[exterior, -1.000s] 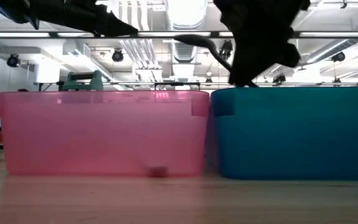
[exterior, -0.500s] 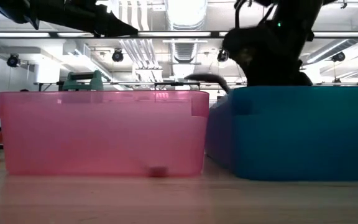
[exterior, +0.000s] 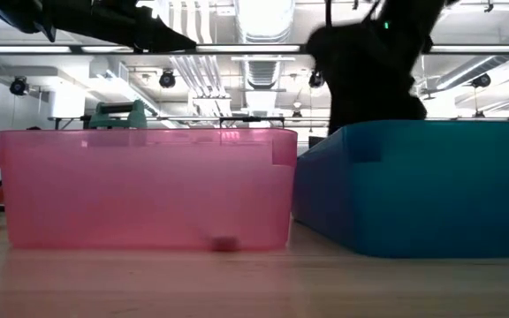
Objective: Pick & Place Kitchen Items
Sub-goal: Put the pink spatula into the yellow bin
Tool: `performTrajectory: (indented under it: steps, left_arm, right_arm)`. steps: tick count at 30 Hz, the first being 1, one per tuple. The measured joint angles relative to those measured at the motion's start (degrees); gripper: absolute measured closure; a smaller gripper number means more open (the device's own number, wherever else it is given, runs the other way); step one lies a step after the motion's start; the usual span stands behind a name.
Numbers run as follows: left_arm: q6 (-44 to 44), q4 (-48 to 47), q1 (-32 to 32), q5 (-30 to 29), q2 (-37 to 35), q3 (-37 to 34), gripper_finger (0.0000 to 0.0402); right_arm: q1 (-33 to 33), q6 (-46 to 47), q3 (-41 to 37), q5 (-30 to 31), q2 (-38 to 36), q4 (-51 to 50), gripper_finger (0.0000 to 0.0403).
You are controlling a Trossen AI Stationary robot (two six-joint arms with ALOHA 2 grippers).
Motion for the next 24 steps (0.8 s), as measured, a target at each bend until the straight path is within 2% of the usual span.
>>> performTrajectory:
  steps: [5, 13, 24]
  left_arm:
    - [-0.3, -0.1, 0.0, 0.0, 0.0, 0.0, 0.0181]
    - [-0.3, -0.3, 0.0, 0.0, 0.0, 0.0, 0.0182]
    - [-1.4, -0.5, 0.0, 0.0, 0.0, 0.0, 0.0182]
  right_arm:
    - [0.0, -4.6, 5.7, 1.6, -2.3, -10.4, 0.0192]
    - [-1.9, -6.1, 10.9, 3.0, -5.0, -30.4, 0.0234]
    - [-10.6, -14.8, 11.9, -0.4, -9.5, -34.8, 0.0288]
